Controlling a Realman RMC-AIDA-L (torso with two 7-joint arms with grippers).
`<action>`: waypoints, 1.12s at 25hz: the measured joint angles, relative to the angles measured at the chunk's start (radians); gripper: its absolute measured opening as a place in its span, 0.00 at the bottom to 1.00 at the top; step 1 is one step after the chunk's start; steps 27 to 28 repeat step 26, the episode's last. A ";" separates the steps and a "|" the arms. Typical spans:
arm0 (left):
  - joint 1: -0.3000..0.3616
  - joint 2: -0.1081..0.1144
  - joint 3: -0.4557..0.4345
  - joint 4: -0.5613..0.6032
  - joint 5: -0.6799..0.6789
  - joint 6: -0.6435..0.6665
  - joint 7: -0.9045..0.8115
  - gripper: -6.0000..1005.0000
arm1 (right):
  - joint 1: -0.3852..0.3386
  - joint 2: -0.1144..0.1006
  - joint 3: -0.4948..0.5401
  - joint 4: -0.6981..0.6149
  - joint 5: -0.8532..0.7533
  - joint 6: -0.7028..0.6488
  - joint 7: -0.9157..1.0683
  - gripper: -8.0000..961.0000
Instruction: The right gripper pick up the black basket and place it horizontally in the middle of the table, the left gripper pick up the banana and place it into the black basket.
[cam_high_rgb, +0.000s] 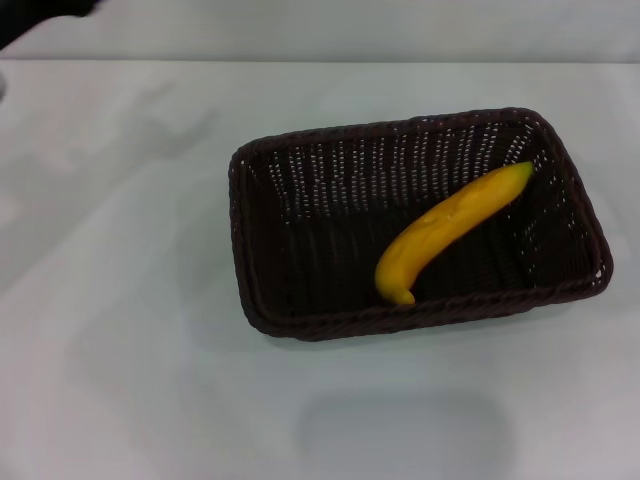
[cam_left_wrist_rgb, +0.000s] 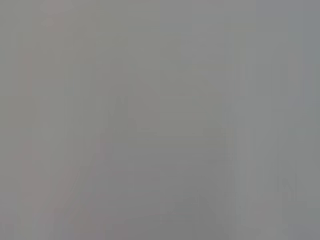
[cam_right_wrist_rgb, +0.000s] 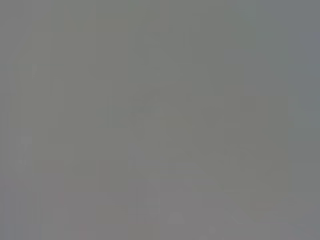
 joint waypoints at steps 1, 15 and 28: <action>0.031 0.000 -0.001 -0.031 -0.080 0.000 0.073 0.87 | -0.006 -0.001 0.005 0.017 0.000 0.020 0.003 0.91; 0.196 0.004 -0.003 -0.455 -0.785 -0.095 0.759 0.87 | -0.010 -0.003 0.080 0.233 0.020 0.158 -0.032 0.91; 0.152 0.009 -0.016 -0.523 -0.897 -0.117 0.878 0.87 | 0.018 0.001 0.116 0.315 0.027 0.213 -0.085 0.91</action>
